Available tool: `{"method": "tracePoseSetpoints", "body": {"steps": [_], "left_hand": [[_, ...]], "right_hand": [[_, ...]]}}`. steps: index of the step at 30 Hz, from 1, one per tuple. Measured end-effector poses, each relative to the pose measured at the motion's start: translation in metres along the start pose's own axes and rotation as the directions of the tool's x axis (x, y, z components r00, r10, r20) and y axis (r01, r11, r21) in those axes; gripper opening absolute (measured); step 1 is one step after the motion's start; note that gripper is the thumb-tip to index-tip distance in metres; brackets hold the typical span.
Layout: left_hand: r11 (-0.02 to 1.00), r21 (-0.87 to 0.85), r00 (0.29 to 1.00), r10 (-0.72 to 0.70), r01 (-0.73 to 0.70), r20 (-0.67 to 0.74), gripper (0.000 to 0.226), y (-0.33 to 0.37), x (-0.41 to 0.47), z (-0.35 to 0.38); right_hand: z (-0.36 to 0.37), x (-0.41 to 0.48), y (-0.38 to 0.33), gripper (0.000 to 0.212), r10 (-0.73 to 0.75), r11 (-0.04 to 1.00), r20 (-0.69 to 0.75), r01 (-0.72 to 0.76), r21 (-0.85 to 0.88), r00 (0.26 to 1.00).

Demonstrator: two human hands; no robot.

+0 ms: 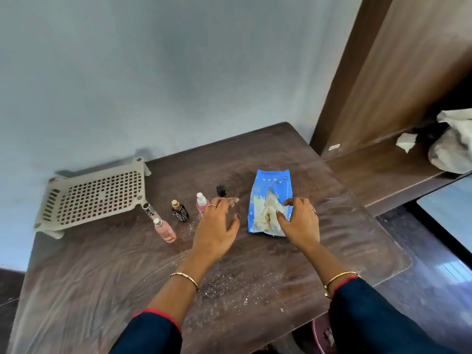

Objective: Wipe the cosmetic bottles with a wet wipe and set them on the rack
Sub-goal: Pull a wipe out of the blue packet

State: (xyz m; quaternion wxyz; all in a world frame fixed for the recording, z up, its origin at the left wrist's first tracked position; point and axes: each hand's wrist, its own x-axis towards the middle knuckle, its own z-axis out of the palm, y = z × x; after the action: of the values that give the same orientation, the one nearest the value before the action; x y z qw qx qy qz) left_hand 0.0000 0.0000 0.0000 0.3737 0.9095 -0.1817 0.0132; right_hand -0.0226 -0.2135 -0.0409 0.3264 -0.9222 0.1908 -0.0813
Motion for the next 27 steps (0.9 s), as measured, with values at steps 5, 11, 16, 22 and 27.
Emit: {"method": "tracePoseSetpoints", "body": {"steps": [5,11,16,22,27], "left_hand": [[0.997,0.004,0.973,-0.082,0.083,0.215,0.044,-0.002,0.002,0.017],[0.985,-0.049,0.928,-0.137,0.164,0.345,0.047,-0.003,0.001,0.034],[0.960,-0.062,0.880,-0.224,0.274,0.418,0.055,0.000,0.005,0.046],[0.856,-0.195,0.819,-0.357,0.480,0.449,0.056,0.011,0.012,0.054],[0.752,-0.296,0.769,-0.410,0.590,0.492,0.057,0.010,0.016,0.064]], "right_hand": [[0.008,0.002,0.009,0.036,0.026,0.992,0.085,-0.015,-0.125,0.996],[0.015,0.002,0.015,0.041,0.000,0.989,0.113,0.017,-0.145,0.994],[0.019,0.001,0.016,0.039,0.010,0.990,0.121,0.007,-0.139,0.993],[0.018,0.005,0.020,0.022,0.006,0.995,0.124,0.007,-0.100,0.992],[0.012,0.006,0.016,0.011,0.014,0.999,0.047,-0.016,0.029,0.999]]}}
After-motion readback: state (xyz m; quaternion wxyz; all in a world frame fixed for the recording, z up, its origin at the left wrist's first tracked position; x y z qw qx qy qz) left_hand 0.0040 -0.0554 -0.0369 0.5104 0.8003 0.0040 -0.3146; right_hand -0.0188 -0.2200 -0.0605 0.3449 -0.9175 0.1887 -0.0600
